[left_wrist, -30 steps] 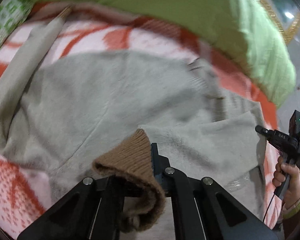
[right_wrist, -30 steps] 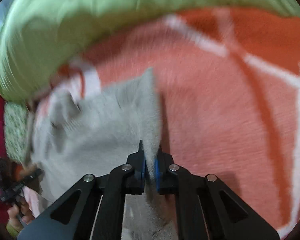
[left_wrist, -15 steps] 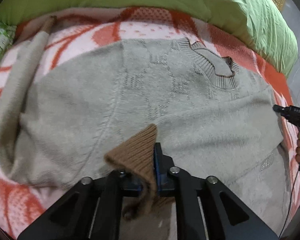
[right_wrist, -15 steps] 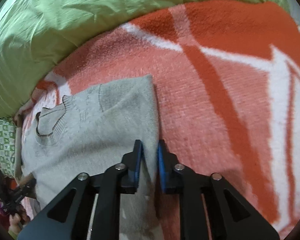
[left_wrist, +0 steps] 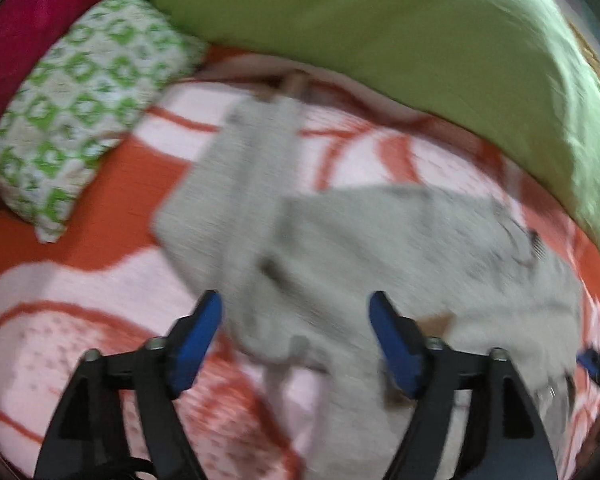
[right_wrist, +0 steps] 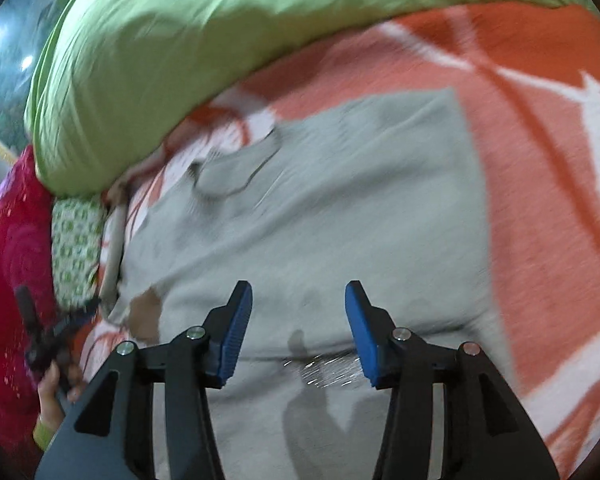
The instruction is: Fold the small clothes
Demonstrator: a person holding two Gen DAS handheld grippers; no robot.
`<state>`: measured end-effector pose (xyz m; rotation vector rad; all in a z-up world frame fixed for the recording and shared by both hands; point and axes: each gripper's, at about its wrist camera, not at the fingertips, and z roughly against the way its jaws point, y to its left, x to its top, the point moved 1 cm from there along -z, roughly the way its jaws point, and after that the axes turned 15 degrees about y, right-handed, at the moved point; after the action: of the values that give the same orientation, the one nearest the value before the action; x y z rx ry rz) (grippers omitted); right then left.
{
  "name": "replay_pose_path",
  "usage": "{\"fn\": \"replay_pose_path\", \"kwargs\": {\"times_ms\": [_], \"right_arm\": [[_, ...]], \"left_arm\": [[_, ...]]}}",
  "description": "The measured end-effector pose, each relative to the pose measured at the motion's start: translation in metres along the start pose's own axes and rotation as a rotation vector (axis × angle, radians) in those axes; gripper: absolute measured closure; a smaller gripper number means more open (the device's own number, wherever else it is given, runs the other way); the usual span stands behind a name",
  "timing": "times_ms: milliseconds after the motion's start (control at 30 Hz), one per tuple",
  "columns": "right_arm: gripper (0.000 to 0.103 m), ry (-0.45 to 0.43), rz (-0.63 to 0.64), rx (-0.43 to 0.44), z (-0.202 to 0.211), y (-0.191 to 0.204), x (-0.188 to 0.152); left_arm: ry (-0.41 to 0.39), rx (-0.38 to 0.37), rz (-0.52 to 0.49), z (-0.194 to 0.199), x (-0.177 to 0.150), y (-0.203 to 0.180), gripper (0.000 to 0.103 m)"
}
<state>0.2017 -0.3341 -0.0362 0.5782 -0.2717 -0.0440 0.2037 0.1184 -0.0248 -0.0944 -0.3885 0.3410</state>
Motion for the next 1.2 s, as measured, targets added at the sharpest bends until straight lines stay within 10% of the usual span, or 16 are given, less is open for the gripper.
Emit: {"fn": "replay_pose_path", "kwargs": {"times_ms": [333,500,767,967,1200], "right_arm": [[0.053,0.078,0.094,0.018,-0.028,0.042,-0.006],[0.053,0.087,0.126,0.023,-0.030,0.049,-0.003],[0.073,0.073,0.179,0.125,-0.029,0.078,0.025],[0.063,0.154,0.212,0.156,-0.060,0.118,0.066],[0.044,0.211,0.323,0.152,-0.107,0.176,0.117]], "left_arm": [[0.152,0.151,-0.035,-0.070,0.073,0.016,0.024],[0.138,0.134,-0.095,-0.072,0.077,0.007,0.096],[-0.017,-0.139,-0.277,0.014,0.041,-0.069,0.098],[0.084,-0.097,-0.438,-0.032,-0.009,-0.127,0.096],[0.075,-0.080,-0.337,-0.025,-0.046,-0.090,0.073]]}}
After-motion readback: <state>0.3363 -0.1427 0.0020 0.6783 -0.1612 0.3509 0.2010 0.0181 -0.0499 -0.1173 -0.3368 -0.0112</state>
